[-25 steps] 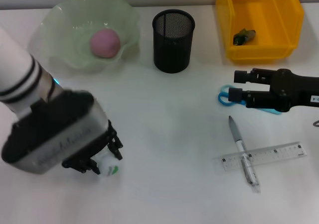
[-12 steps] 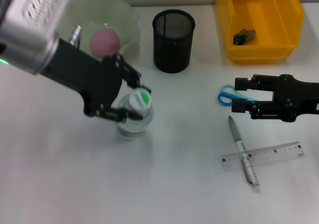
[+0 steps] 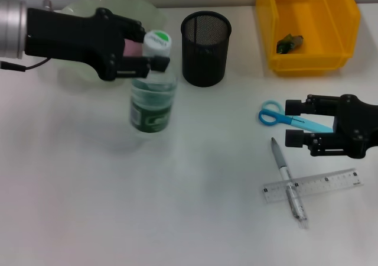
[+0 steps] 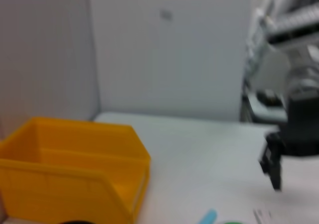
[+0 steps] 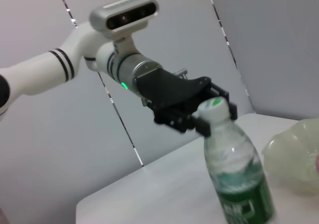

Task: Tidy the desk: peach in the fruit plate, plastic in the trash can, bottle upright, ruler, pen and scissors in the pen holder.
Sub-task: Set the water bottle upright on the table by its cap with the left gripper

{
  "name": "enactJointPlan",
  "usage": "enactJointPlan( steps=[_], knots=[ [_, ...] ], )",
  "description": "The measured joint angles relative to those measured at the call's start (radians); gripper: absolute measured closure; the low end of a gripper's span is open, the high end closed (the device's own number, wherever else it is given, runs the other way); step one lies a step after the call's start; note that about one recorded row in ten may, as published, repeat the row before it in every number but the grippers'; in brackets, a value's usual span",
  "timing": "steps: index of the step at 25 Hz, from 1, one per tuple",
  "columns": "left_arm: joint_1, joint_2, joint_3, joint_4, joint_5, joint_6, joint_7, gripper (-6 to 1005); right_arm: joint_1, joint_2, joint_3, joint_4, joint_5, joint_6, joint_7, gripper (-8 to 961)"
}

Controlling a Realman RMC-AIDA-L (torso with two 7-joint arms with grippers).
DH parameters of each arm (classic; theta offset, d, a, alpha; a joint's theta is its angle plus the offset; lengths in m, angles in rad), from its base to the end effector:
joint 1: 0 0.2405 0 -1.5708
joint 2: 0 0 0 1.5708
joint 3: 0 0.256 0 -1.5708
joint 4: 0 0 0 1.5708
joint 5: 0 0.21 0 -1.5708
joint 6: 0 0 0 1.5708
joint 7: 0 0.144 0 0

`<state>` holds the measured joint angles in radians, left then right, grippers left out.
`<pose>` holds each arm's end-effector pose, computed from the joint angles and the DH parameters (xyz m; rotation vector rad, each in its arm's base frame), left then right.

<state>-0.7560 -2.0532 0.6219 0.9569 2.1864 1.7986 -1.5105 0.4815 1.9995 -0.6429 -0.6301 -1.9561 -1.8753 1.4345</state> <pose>-0.1749 0.3716 0.0553 -2.9335 -0.1800 -0.5083 0.2652 0.2918 0.0372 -2.8509 0.6770 0.9483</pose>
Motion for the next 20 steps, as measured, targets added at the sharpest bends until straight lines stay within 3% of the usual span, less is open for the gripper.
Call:
enactJointPlan(
  steps=[7, 11, 13, 20],
  knots=[
    [0.052, 0.044, -0.102, -0.133, -0.105, -0.012, -0.020, 552, -0.006, 0.002, -0.002, 0.002, 0.003, -0.013, -0.034, 186],
    [0.134, 0.062, -0.113, -0.165, -0.198, -0.017, -0.002, 552, -0.008, 0.005, -0.007, -0.001, 0.000, -0.039, -0.043, 186],
    [0.134, 0.062, -0.113, -0.165, -0.198, -0.017, -0.002, 552, -0.009, 0.005, -0.008, -0.001, 0.000, -0.043, -0.044, 187],
    [0.243, 0.061, -0.121, -0.166, -0.302, -0.048, 0.044, 551, -0.012, 0.005, -0.009, -0.001, -0.002, -0.047, -0.053, 187]
  ],
)
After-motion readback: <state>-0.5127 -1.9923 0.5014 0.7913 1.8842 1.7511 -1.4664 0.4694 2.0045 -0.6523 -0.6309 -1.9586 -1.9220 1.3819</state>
